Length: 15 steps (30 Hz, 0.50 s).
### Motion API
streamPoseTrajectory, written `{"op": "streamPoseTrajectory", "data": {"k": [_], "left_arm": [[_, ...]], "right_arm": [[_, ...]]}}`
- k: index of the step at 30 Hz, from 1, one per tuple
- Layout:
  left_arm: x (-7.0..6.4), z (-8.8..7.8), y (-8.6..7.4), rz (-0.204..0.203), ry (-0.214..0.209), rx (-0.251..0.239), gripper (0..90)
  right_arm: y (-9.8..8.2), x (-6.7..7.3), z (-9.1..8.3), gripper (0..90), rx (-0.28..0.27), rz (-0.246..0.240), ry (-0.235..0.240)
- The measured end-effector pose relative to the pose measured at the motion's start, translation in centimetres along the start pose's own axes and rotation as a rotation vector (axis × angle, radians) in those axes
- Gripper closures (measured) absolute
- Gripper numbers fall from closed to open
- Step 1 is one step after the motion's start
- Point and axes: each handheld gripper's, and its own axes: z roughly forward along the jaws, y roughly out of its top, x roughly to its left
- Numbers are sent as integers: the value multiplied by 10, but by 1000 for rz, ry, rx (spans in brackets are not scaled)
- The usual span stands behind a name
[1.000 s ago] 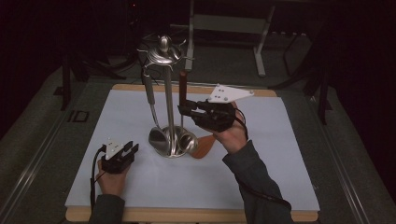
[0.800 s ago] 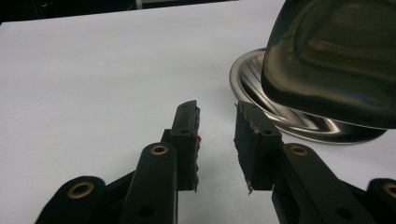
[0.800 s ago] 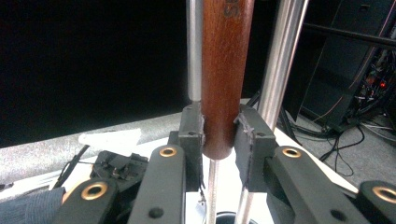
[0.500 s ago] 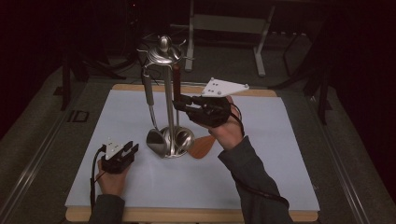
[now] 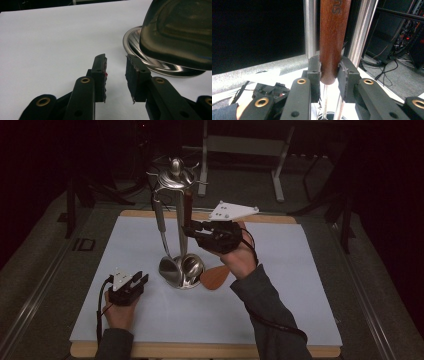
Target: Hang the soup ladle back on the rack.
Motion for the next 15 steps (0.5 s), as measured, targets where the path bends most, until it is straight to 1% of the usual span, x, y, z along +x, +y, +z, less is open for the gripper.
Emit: {"op": "streamPoseTrajectory", "data": {"k": [4, 8, 15], "left_arm": [[0, 0, 0, -1, 0, -1, 699], [0, 0, 0, -1, 0, -1, 699], [0, 0, 0, -1, -1, 2, 698]], "right_arm": [[0, -1, 1, 725, -2, 0, -4], [0, -1, 2, 723, -7, 13, -3], [2, 0, 4, 727, -10, 10, -4]]}}
